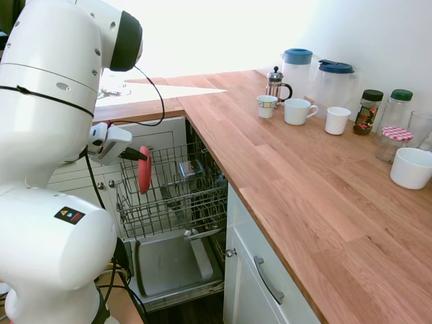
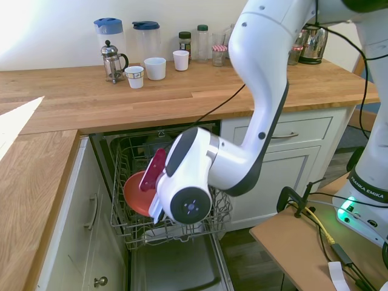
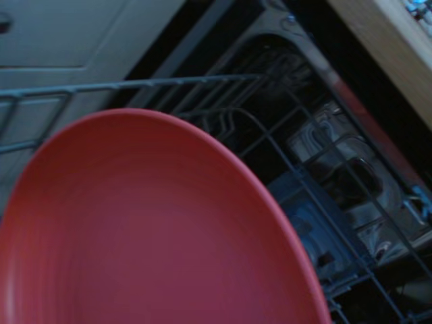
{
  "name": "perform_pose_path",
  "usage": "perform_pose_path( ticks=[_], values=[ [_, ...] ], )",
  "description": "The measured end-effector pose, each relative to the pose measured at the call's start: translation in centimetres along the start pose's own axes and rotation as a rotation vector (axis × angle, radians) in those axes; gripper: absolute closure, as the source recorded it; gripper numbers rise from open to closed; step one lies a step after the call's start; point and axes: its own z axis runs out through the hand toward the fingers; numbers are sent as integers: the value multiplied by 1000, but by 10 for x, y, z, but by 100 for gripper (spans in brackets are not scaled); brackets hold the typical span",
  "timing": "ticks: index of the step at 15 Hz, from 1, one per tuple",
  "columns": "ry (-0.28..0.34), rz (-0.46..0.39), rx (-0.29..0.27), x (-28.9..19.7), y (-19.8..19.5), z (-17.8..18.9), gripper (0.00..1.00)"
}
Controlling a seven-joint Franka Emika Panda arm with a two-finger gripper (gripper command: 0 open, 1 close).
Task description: Put the plate in the dishwasher
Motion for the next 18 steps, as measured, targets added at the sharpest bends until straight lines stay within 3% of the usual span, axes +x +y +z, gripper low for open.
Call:
perform_pose_path(
  ticks=[1, 2, 12, 18],
  values=[
    [13, 5, 2, 0, -9, -3, 100],
    [19, 9, 0, 3, -13, -2, 0],
    [-34, 47, -59, 11, -10, 21, 0],
    [-91, 47, -71, -3, -10, 11, 0]
  ],
)
